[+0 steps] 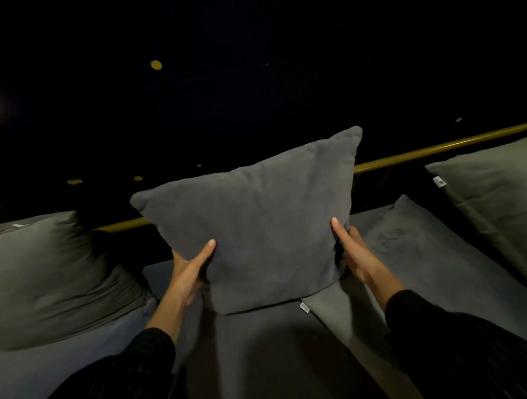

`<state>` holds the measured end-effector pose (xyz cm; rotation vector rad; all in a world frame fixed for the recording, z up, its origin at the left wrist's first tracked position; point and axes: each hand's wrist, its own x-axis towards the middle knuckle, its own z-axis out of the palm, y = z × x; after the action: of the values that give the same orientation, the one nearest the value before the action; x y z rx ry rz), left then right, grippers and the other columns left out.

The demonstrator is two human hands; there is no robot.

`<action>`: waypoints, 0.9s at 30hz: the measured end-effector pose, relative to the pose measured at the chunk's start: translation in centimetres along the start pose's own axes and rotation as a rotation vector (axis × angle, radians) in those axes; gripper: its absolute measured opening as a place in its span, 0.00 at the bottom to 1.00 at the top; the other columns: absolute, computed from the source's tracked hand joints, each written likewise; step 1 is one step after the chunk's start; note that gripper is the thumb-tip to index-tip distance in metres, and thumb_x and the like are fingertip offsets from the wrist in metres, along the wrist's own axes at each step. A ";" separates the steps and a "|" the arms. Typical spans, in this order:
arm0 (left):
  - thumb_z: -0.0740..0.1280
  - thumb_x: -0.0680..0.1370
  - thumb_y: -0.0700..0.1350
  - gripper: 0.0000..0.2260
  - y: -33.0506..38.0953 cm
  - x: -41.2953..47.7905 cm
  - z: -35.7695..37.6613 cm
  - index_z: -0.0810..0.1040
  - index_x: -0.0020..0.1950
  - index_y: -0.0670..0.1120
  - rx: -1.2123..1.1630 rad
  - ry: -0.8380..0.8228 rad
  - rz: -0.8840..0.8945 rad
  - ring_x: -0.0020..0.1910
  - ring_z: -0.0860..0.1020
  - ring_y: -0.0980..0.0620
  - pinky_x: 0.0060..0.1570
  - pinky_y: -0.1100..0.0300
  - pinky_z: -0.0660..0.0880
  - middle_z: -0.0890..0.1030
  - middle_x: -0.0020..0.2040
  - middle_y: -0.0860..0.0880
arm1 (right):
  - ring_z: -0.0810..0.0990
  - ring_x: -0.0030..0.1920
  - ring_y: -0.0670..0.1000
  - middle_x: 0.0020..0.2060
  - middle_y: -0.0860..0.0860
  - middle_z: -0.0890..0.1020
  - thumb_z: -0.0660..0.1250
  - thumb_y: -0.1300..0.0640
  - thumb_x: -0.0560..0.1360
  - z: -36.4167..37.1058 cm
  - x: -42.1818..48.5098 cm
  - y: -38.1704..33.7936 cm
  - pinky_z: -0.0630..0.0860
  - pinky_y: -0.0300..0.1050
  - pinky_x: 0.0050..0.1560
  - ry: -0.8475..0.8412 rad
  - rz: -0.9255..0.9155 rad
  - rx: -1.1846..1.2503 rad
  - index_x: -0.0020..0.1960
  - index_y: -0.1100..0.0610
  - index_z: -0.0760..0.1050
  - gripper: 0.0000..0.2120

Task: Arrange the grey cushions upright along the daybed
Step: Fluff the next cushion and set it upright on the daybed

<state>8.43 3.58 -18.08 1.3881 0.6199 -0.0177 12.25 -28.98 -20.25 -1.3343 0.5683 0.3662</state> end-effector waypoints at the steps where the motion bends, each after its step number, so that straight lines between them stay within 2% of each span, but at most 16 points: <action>1: 0.74 0.74 0.42 0.36 0.2 0.6 0.2 0.60 0.78 0.51 0.007 -0.001 0.000 0.70 0.73 0.47 0.71 0.45 0.69 0.73 0.73 0.49 | 0.74 0.61 0.51 0.65 0.47 0.74 0.68 0.34 0.68 0.2 0.3 -0.3 0.71 0.50 0.59 0.006 -0.003 0.027 0.72 0.53 0.63 0.40; 4: 0.72 0.76 0.39 0.33 -0.1 1.2 0.5 0.61 0.77 0.49 0.067 0.045 0.021 0.69 0.73 0.48 0.71 0.48 0.69 0.73 0.72 0.49 | 0.74 0.63 0.52 0.67 0.49 0.74 0.70 0.31 0.62 0.1 0.6 0.7 0.72 0.52 0.61 0.070 -0.005 0.043 0.71 0.51 0.64 0.45; 7: 0.76 0.73 0.43 0.38 -1.1 1.5 1.4 0.60 0.78 0.46 0.188 0.133 0.025 0.73 0.70 0.45 0.74 0.48 0.66 0.70 0.75 0.46 | 0.71 0.68 0.55 0.72 0.52 0.69 0.68 0.36 0.70 0.3 0.6 1.8 0.68 0.52 0.68 0.125 -0.019 -0.049 0.75 0.53 0.58 0.41; 11: 0.76 0.72 0.52 0.47 -0.2 1.1 3.4 0.52 0.80 0.41 0.349 0.286 -0.052 0.77 0.63 0.40 0.76 0.49 0.62 0.60 0.79 0.40 | 0.68 0.71 0.58 0.72 0.56 0.68 0.65 0.42 0.76 0.7 0.8 0.4 0.67 0.48 0.67 0.149 -0.010 -0.167 0.75 0.60 0.58 0.36; 13: 0.73 0.74 0.55 0.45 -0.2 -0.3 4.5 0.50 0.81 0.40 0.371 0.366 -0.056 0.76 0.62 0.36 0.75 0.46 0.62 0.58 0.78 0.36 | 0.74 0.66 0.59 0.66 0.57 0.74 0.66 0.41 0.75 0.1 0.3 0.4 0.71 0.49 0.62 0.173 0.022 -0.198 0.71 0.63 0.65 0.34; 15: 0.68 0.78 0.55 0.42 -1.2 -2.2 5.7 0.49 0.81 0.39 0.369 0.438 -0.026 0.75 0.63 0.33 0.73 0.43 0.62 0.59 0.77 0.32 | 0.80 0.48 0.57 0.52 0.60 0.81 0.67 0.43 0.74 -1.2 -0.3 1.9 0.76 0.47 0.49 0.221 0.053 -0.209 0.57 0.65 0.75 0.26; 17: 0.65 0.81 0.52 0.37 -2.7 -4.5 7.0 0.50 0.80 0.35 0.381 0.466 -0.027 0.74 0.63 0.31 0.73 0.44 0.61 0.60 0.75 0.30 | 0.73 0.34 0.50 0.37 0.56 0.78 0.67 0.50 0.76 -2.3 -2.4 3.7 0.72 0.42 0.38 0.278 0.061 -0.232 0.41 0.60 0.74 0.13; 20: 0.66 0.81 0.43 0.32 -5.9 -8.4 9.1 0.54 0.77 0.29 0.516 0.319 -0.073 0.73 0.63 0.32 0.73 0.49 0.57 0.62 0.73 0.28 | 0.66 0.30 0.47 0.28 0.52 0.71 0.66 0.58 0.77 -4.5 -6.8 6.9 0.66 0.34 0.27 0.398 0.071 -0.282 0.32 0.56 0.68 0.16; 22: 0.67 0.79 0.38 0.29 -8.1 -11.1 10.5 0.60 0.75 0.28 0.591 0.159 -0.088 0.71 0.65 0.32 0.72 0.51 0.58 0.66 0.71 0.28 | 0.67 0.30 0.48 0.28 0.52 0.71 0.67 0.60 0.77 -7.0 -9.8 9.5 0.69 0.38 0.32 0.483 0.118 -0.340 0.34 0.57 0.69 0.14; 24: 0.66 0.79 0.36 0.24 -9.6 -13.0 12.2 0.65 0.73 0.30 0.694 -0.021 -0.096 0.69 0.69 0.33 0.69 0.52 0.62 0.69 0.69 0.30 | 0.73 0.37 0.53 0.35 0.56 0.76 0.68 0.59 0.76 -9.6 -12.9 11.4 0.75 0.44 0.43 0.566 0.167 -0.334 0.43 0.62 0.74 0.07; 27: 0.66 0.78 0.36 0.21 -10.7 -14.2 15.6 0.70 0.71 0.33 0.844 -0.282 -0.062 0.66 0.74 0.36 0.66 0.54 0.67 0.74 0.68 0.32 | 0.78 0.55 0.60 0.53 0.62 0.79 0.69 0.54 0.75 -13.8 -16.2 13.2 0.73 0.53 0.58 0.726 0.190 -0.330 0.62 0.67 0.71 0.22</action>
<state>-1.25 -17.84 -21.02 2.1258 0.4232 -0.5709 -10.68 -38.56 -23.26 -1.7381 1.2877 0.1165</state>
